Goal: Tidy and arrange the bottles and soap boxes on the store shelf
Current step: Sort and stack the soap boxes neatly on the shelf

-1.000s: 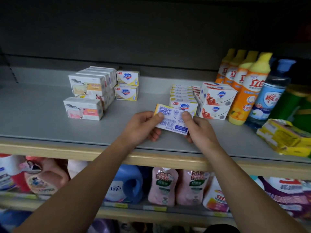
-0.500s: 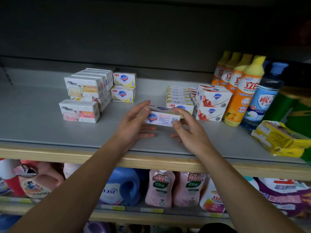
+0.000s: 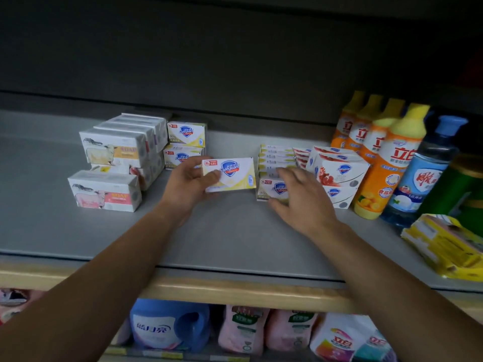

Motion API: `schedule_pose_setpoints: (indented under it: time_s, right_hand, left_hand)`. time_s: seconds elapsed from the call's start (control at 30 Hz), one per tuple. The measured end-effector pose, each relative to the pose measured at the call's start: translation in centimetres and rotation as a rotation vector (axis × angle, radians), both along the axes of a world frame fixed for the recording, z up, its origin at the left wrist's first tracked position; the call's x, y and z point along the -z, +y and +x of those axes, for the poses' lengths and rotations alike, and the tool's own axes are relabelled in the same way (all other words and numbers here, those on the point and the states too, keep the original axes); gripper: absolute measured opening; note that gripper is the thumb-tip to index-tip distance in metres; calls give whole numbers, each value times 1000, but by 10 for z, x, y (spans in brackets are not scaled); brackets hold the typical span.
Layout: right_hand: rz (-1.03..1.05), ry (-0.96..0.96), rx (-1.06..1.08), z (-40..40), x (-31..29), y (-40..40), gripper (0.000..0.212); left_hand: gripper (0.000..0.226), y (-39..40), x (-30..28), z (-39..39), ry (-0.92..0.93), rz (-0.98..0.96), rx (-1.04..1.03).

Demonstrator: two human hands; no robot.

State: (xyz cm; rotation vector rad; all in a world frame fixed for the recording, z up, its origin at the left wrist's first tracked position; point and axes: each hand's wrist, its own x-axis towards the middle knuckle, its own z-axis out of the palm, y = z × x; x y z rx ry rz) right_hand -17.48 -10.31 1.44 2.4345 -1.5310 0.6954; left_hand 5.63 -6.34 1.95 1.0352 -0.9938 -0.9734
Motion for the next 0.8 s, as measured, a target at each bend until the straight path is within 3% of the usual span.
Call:
schedule_pose_setpoints:
  time_s: [0.23, 0.8]
  right_hand:
    - [124, 215, 16, 34, -8, -50, 89]
    - [218, 259, 71, 22, -10, -61, 98]
  left_hand:
    - [29, -27, 12, 10, 95, 27, -37]
    - [29, -30, 19, 11, 78, 50, -16]
